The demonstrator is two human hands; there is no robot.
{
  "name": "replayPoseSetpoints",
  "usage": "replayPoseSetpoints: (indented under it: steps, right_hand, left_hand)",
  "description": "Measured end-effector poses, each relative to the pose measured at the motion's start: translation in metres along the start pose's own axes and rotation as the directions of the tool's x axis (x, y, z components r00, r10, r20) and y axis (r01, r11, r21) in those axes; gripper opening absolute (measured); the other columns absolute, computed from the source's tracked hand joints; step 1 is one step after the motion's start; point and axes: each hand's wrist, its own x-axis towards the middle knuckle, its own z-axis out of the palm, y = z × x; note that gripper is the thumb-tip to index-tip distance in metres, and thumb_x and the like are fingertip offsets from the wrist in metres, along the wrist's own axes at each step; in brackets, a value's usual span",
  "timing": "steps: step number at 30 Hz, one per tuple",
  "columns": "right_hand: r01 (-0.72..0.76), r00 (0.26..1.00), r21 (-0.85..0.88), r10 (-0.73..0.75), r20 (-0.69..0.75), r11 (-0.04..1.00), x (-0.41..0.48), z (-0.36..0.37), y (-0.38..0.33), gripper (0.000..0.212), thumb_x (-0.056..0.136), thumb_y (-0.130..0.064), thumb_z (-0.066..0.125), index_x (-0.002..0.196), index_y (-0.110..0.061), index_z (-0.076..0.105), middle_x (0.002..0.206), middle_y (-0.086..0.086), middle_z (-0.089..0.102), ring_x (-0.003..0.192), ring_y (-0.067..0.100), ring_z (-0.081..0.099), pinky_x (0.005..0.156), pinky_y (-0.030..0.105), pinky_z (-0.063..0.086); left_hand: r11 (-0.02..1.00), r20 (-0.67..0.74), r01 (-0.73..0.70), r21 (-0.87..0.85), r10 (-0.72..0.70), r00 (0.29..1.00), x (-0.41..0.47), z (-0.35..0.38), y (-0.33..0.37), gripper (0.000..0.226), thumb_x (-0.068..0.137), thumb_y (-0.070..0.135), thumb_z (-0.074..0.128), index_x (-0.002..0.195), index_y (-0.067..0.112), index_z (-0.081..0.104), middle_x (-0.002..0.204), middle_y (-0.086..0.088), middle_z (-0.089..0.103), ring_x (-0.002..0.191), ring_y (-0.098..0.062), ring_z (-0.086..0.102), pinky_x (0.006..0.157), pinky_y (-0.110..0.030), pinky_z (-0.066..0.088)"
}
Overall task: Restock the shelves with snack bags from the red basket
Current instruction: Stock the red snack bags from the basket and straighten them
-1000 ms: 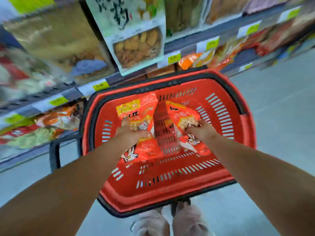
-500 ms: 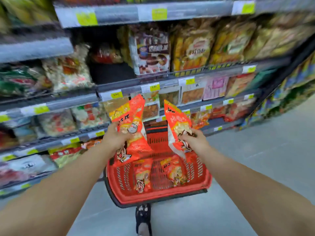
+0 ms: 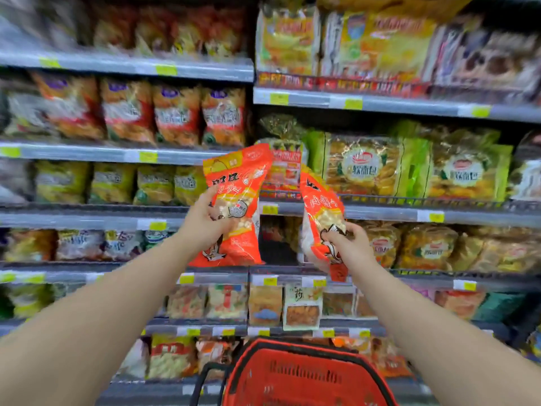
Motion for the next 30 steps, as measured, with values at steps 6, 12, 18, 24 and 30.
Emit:
replayPoseSetpoints:
  steps: [6,12,18,24,30]
  right_hand:
    - [0.12,0.992,0.024,-0.119,-0.041,0.992,0.009,0.056,-0.098,0.059,0.076,-0.036,0.074,0.123,-0.023,0.041,0.107,-0.001,0.046,0.085,0.013,0.049,0.061,0.027,0.035]
    - [0.279,0.957,-0.042,-0.282,-0.074,0.959,0.018,0.133,-0.164,0.051,0.073,-0.029,0.077,0.113,-0.018,0.049,0.106,0.003,0.055,0.087,0.019,0.055,0.078,0.036,0.045]
    - [0.384,0.913,-0.145,-0.398,-0.086,0.912,0.043,0.206,-0.211,0.054,0.069,-0.033,0.078,0.114,-0.026,0.05,0.106,-0.001,0.059,0.086,0.016,0.058,0.07,0.03,0.046]
    - [0.453,0.858,-0.302,-0.502,-0.107,0.839,0.07,0.258,-0.261,0.06,0.069,-0.041,0.073,0.123,-0.031,0.049,0.099,-0.012,0.056,0.079,0.014,0.053,0.068,0.03,0.04]
    - [0.51,0.782,-0.432,-0.61,-0.128,0.744,0.119,0.284,-0.311,0.063,0.068,-0.043,0.069,0.126,-0.03,0.05,0.121,-0.004,0.059,0.1,0.02,0.055,0.074,0.031,0.04]
  left_hand:
    - [0.987,-0.177,-0.148,0.057,0.156,0.972,0.03,-0.09,0.042,0.068,0.082,0.019,0.071,0.139,0.037,0.039,0.118,-0.007,0.049,0.077,-0.007,0.061,0.059,-0.02,0.043]
    - [0.966,-0.308,-0.2,0.163,0.243,0.92,0.071,-0.181,0.054,0.043,0.079,0.017,0.072,0.119,0.027,0.058,0.111,0.0,0.051,0.091,-0.011,0.051,0.074,-0.027,0.039]
    - [0.937,-0.342,-0.259,0.236,0.33,0.88,0.127,-0.256,0.054,0.025,0.081,0.024,0.07,0.102,0.033,0.06,0.107,-0.003,0.054,0.079,-0.02,0.057,0.067,-0.029,0.042]
    - [0.918,-0.374,-0.313,0.245,0.387,0.843,0.188,-0.289,0.063,0.02,0.08,0.03,0.068,0.091,0.043,0.058,0.101,0.004,0.057,0.067,-0.004,0.052,0.055,-0.024,0.035]
    - [0.891,-0.411,-0.349,0.291,0.446,0.795,0.265,-0.291,0.09,0.02,0.078,0.032,0.068,0.096,0.038,0.062,0.099,0.005,0.056,0.086,-0.017,0.055,0.071,-0.029,0.043]
